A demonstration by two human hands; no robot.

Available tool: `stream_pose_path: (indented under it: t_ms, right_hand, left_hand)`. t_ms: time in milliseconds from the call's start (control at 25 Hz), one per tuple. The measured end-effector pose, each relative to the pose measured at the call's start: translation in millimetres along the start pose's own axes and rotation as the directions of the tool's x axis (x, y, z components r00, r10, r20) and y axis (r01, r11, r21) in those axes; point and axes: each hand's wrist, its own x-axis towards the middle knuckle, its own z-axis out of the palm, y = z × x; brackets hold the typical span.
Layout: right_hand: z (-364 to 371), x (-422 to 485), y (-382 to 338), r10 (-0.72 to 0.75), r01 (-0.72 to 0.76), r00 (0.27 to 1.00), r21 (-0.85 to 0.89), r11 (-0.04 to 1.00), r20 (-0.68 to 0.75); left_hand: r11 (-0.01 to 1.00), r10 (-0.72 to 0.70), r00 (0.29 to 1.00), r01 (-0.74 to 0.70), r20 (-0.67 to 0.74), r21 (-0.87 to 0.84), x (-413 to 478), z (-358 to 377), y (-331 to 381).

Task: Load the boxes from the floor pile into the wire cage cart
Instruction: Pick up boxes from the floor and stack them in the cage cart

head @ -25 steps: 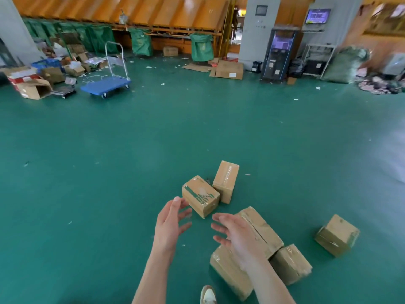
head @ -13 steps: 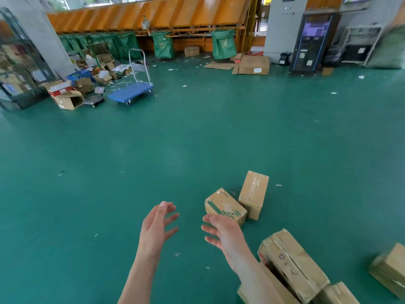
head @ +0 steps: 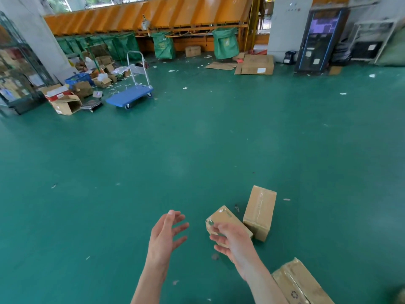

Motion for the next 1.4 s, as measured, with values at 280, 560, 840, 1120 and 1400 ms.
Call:
stream_pose_path:
  t_ms: [280, 560, 840, 1120, 1400]
  right_hand:
    - [-1, 89, -34, 0.029, -0.028, 0.989, 0.008, 1.0, -0.147]
    - [5, 164, -70, 0.043, 0.002, 0.938, 0.129, 0.992, -0.345]
    - [-21, 203, -38, 0.221, -0.086, 0.84, 0.281, 0.956, -0.495]
    - [-69, 291, -11, 0.377, -0.183, 0.793, 0.403, 0.897, -0.479]
    - [-152, 396, 38, 0.449, -0.348, 0.769, 0.291, 0.891, -0.455]
  left_hand:
    - [0.992, -0.095, 0.988, 0.105, 0.125, -0.076, 118, 36, 13]
    - [0.986, -0.143, 0.931, 0.163, 0.334, -0.032, 247, 88, 47]
    - [0.925, -0.377, 0.829, 0.322, 0.412, 0.2, 284, 140, 3]
    - [0.868, -0.45, 0.831, 0.319, 0.328, 0.381, 349, 202, -40]
    - [0.732, -0.608, 0.759, 0.423, 0.233, 0.533, 419, 289, -149]
